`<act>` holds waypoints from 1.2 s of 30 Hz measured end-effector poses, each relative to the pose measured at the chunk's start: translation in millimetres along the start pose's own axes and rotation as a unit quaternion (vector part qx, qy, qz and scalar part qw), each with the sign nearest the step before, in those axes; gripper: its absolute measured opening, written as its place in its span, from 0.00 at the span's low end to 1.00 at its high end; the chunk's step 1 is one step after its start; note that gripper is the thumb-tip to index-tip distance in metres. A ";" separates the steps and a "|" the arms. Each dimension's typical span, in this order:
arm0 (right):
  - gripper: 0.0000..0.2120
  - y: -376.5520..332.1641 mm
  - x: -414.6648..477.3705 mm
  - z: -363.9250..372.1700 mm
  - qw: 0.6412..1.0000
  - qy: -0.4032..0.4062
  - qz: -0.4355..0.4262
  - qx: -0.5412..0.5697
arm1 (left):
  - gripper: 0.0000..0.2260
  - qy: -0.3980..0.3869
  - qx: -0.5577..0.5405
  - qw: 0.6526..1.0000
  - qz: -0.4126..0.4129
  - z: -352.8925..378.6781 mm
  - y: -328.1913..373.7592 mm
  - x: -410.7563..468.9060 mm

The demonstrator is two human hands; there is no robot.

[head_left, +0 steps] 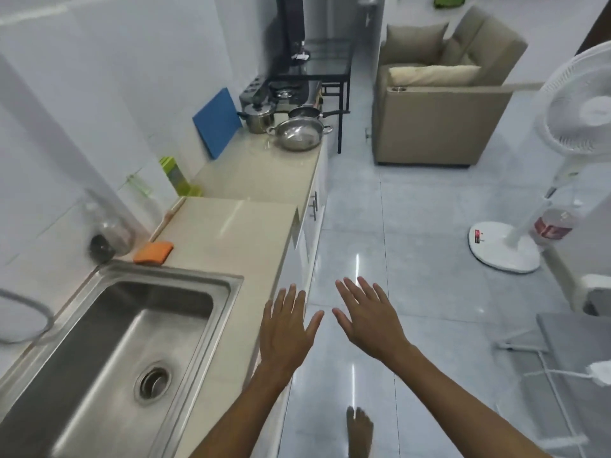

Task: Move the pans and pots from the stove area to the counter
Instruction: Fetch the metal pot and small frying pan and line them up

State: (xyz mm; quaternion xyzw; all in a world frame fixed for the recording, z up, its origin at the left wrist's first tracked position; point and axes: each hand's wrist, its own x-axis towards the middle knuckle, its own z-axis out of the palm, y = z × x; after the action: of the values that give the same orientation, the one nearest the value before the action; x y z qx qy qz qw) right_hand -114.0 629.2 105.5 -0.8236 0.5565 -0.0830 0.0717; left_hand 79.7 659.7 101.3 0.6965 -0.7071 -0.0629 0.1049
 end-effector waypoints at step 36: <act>0.28 480.0 875.6 -32.9 0.996 -0.056 -0.073 -0.001 | 0.34 -0.060 -0.218 0.937 -0.265 147.5 94.2 939.1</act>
State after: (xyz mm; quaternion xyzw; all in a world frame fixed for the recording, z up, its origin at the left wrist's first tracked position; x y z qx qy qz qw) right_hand -234.1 -362.5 86.5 -0.8655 0.4900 -0.0415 0.0956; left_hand -54.0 -284.0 37.4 0.8136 -0.4705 -0.2831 0.1910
